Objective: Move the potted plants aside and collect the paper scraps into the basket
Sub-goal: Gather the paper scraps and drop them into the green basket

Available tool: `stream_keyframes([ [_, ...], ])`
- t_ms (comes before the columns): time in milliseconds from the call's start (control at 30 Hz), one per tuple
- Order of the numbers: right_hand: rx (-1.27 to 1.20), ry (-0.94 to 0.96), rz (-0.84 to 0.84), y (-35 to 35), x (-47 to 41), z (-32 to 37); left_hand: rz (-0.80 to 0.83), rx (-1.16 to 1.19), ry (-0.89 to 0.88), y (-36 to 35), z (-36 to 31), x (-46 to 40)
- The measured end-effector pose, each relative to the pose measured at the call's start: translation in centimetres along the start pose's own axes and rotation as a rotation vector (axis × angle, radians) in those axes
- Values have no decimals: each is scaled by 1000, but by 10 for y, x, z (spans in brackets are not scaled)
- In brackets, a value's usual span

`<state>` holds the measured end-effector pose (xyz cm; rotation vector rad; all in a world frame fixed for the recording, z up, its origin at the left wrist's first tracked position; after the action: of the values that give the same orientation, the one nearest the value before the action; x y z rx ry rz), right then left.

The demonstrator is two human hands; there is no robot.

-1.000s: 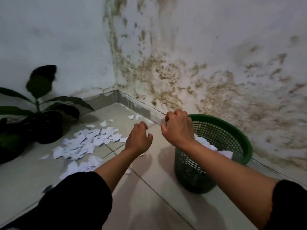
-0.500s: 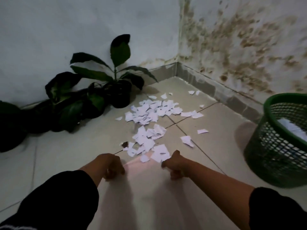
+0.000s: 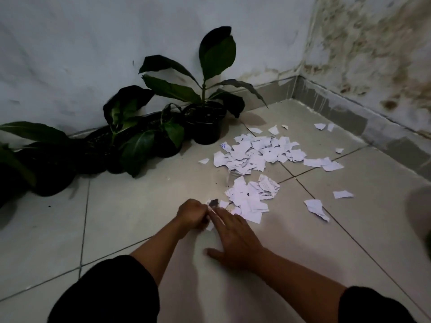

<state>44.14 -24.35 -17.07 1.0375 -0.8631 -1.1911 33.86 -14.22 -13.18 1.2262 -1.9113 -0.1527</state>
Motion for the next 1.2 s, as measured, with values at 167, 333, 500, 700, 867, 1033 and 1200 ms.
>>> stream_keyframes([
  [167, 133, 12, 47, -14, -13, -10, -413, -62, -108, 19, 23, -15],
  [333, 174, -217, -176, 7, -16, -48, -411, -77, -259, 12, 24, -28],
  [500, 235, -19, -172, -5, -1, -46, -342, -226, -413, -14, 12, -27],
  [700, 264, -363, -321, 12, 3, -88, -317, -254, -525, -42, -10, -31],
  [867, 98, -592, -272, 11, 10, -117, -207, -208, -541, -58, -28, -44],
  [1033, 28, -491, -197, 23, -18, -118, -69, -240, -512, -82, -42, -48],
  [1200, -94, -216, -293, 22, -35, -111, -148, 49, -617, -86, -39, -32],
])
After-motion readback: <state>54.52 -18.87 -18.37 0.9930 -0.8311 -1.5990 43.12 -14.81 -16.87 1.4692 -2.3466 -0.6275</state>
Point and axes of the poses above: each hand's wrist, its own x-axis away from the middle knuckle, its own y-axis out of the back of the hand, z = x × y, the point moved 2 cm from there along -x, towards the middle knuckle, and after that the axes turned 6 degrees about y, right-handed, at the moved point
